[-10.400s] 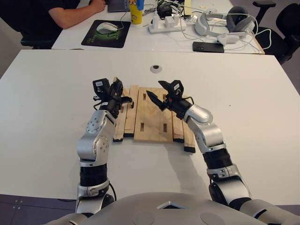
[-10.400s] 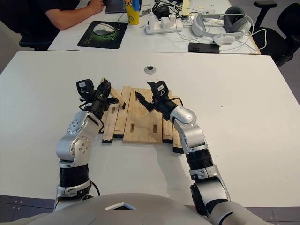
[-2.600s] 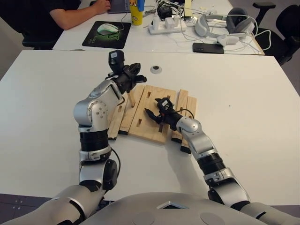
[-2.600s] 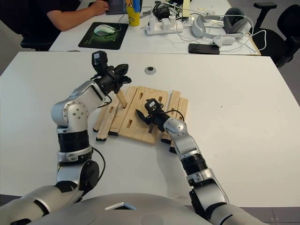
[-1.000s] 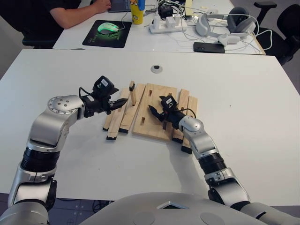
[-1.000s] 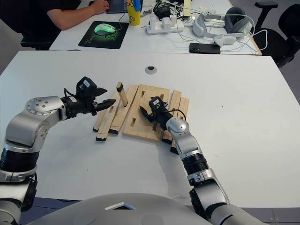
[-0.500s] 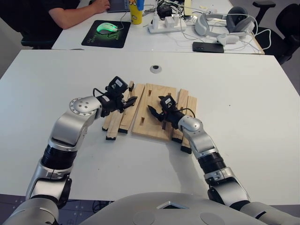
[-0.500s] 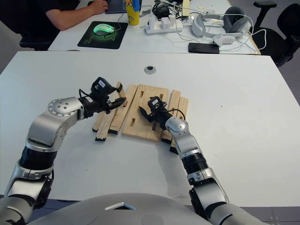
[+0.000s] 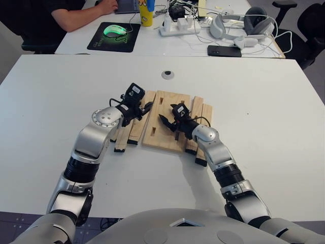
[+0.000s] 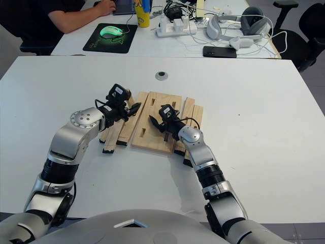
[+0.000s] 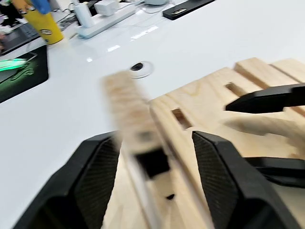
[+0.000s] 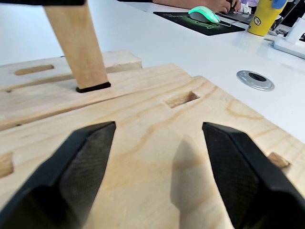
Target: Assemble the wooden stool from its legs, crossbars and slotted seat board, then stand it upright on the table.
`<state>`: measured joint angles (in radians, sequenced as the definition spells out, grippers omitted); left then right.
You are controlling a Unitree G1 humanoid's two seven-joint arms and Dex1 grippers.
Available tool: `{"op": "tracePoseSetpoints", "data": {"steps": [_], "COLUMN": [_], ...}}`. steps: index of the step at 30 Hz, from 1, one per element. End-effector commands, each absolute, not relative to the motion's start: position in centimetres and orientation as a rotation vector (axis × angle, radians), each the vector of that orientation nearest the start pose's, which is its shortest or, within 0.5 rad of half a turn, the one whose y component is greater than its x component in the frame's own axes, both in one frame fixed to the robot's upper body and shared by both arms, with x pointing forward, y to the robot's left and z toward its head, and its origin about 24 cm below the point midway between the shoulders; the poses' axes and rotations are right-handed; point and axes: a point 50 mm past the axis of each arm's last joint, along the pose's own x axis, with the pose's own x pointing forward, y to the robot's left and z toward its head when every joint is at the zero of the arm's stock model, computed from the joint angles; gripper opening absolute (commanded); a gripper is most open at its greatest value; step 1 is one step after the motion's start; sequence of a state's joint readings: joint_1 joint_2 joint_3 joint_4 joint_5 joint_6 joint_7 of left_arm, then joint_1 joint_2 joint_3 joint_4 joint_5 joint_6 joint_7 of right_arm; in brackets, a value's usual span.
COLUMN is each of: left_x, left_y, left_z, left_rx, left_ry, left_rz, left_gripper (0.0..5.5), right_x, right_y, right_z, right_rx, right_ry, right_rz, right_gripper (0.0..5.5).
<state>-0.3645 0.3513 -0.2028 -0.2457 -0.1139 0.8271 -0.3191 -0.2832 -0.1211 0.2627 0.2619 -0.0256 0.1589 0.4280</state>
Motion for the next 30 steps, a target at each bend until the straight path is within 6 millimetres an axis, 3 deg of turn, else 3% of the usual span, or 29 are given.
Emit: {"op": "tracePoseSetpoints", "data": {"steps": [1, 12, 18, 23, 26, 30], "left_x": [29.6, 29.6, 29.9, 30.0, 30.3, 31.1], "left_y": [13.2, 12.6, 12.4, 12.5, 13.3, 15.3], "left_z": [11.3, 11.9, 13.4, 16.5, 18.8, 20.1], "left_rx": [0.298, 0.260, 0.208, 0.108, -0.011, -0.096], "left_ry": [0.296, 0.266, 0.204, 0.127, 0.058, -0.001], "left_rz": [-0.461, -0.475, -0.468, -0.502, -0.543, -0.560], "left_gripper": [2.11, 0.47, 0.41, 0.41, 0.41, 0.41], "right_x": [28.0, 28.1, 28.2, 28.3, 28.6, 29.3], "right_y": [-7.8, -7.9, -8.1, -8.3, -8.6, -9.3], "right_z": [1.5, 1.5, 1.5, 1.9, 3.1, 5.9], "right_rx": [-0.214, -0.219, -0.219, -0.209, -0.168, 0.026], "right_ry": [0.283, 0.281, 0.279, 0.262, 0.204, 0.113], "right_rz": [0.733, 0.726, 0.722, 0.743, 0.747, 0.770], "right_gripper": [3.37, 3.37, 3.37, 3.37, 3.37, 3.90]}}
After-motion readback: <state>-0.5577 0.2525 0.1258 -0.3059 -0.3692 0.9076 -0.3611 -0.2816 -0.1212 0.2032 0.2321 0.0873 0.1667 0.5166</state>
